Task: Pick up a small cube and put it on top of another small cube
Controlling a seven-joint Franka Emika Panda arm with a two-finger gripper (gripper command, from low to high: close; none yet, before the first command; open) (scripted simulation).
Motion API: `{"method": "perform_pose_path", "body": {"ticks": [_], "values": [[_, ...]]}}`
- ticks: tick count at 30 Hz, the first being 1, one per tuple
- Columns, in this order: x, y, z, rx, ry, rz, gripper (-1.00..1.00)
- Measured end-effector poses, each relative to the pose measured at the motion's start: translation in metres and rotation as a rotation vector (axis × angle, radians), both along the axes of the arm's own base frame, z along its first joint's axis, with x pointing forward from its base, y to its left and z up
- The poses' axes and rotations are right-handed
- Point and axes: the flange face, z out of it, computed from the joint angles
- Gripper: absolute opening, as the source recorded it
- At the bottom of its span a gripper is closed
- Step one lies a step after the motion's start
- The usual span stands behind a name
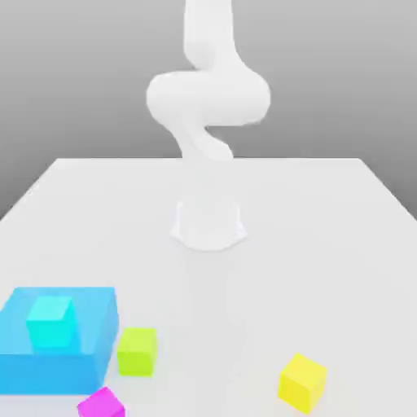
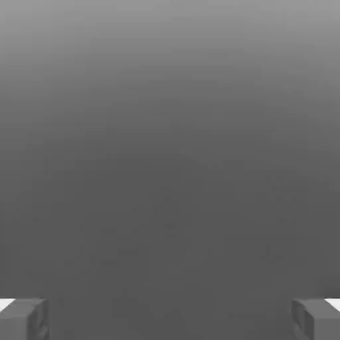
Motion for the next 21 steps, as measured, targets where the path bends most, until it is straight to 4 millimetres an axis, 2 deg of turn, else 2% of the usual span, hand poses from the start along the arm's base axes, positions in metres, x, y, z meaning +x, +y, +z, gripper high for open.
{"method": "perform_pose_path", "body": {"ticks": [5, 11, 16, 21], "values": [[0.061, -0.020, -0.071, 0.001, 0.126, 0.135, 0.00], [0.113, -0.039, -0.167, -0.013, 0.257, 0.272, 0.00], [0.140, -0.054, -0.251, -0.044, 0.356, 0.372, 0.00], [0.151, -0.073, -0.334, -0.094, 0.452, 0.459, 0.00]]}}
